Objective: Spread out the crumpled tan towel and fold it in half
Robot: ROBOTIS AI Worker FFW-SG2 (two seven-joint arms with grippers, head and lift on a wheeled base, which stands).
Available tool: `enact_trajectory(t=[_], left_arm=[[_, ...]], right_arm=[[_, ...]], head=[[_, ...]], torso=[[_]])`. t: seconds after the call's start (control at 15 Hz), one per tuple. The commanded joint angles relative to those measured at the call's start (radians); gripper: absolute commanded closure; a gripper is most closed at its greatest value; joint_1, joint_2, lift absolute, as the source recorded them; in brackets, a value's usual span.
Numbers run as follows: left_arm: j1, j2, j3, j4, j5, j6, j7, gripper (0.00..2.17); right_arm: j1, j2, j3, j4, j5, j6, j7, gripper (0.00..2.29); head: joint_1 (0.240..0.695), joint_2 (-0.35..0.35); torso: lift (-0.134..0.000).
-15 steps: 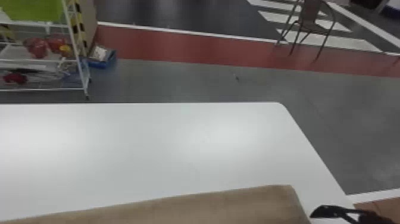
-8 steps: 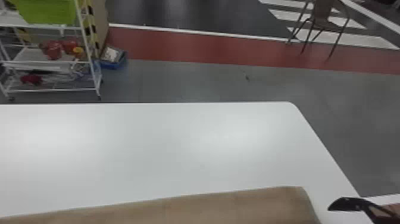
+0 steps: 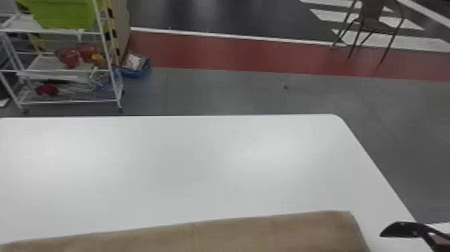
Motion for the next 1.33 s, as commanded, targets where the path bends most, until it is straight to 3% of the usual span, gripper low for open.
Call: enact_trajectory(t=[0.0, 1.27], left_arm=[[0.000, -0.003, 0.004, -0.004, 0.003, 0.000, -0.010, 0.01], [-0.008, -0.003, -0.005, -0.001, 0.004, 0.000, -0.010, 0.04]], right_arm=[[-0.004, 0.000, 0.005, 0.006, 0.002, -0.002, 0.005, 0.05], [-0.012, 0.003, 0.008, 0.011, 0.002, -0.002, 0.005, 0.05]], head=[[0.695, -0.165], [0.695, -0.159]], torso=[[-0.120], [-0.120]])
